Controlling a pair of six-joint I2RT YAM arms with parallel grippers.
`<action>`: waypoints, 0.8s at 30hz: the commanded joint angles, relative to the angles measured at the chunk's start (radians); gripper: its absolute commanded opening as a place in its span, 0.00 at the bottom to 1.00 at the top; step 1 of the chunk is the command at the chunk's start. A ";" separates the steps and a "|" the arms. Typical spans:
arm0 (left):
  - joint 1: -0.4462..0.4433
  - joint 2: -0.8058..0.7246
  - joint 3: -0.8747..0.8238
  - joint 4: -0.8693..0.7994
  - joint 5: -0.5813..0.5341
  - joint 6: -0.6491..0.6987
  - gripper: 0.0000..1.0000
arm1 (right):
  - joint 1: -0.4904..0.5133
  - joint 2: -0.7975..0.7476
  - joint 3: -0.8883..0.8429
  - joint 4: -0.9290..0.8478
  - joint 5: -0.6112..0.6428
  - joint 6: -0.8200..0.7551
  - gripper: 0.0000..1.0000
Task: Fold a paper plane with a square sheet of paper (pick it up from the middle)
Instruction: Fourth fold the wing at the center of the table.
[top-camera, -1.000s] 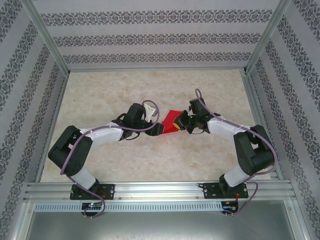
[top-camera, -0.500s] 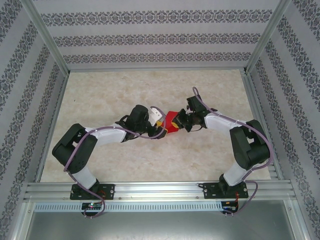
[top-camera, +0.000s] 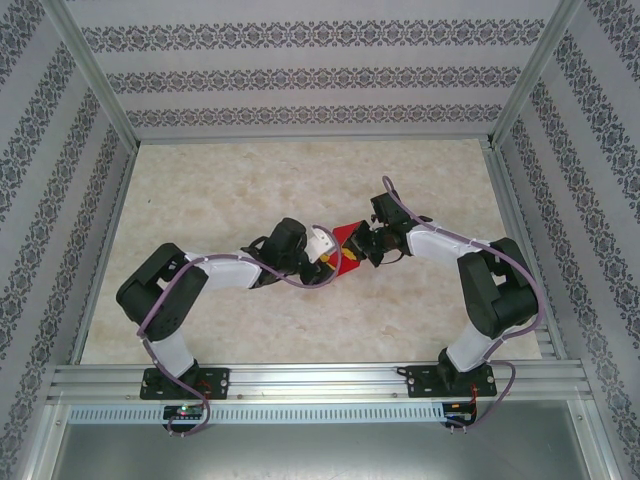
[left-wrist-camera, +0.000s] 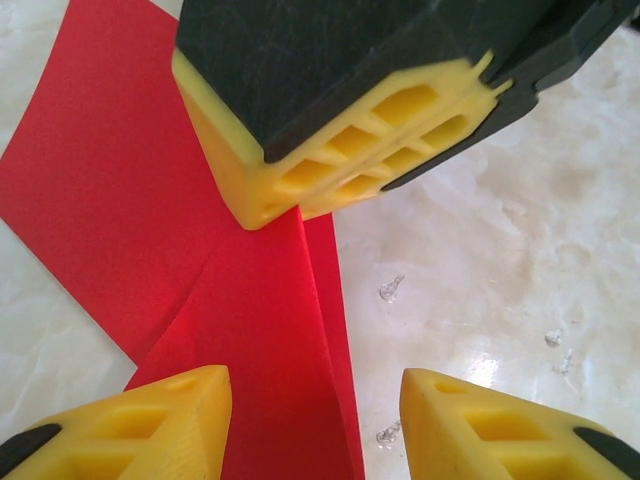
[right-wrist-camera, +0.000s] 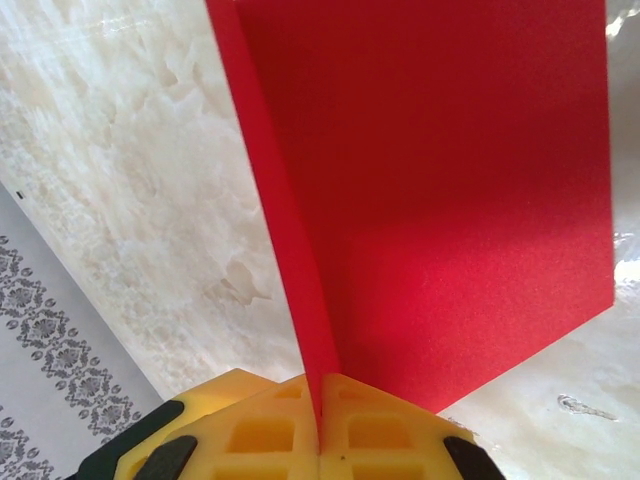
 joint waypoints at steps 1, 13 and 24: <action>-0.023 0.024 0.001 0.045 -0.047 0.053 0.46 | 0.008 0.020 0.025 -0.010 -0.020 -0.011 0.04; -0.034 0.040 -0.021 0.077 -0.117 0.065 0.31 | -0.013 0.014 0.010 -0.015 -0.022 0.002 0.08; -0.034 0.037 -0.035 0.087 -0.073 0.059 0.20 | -0.032 0.022 0.018 -0.035 -0.035 -0.050 0.24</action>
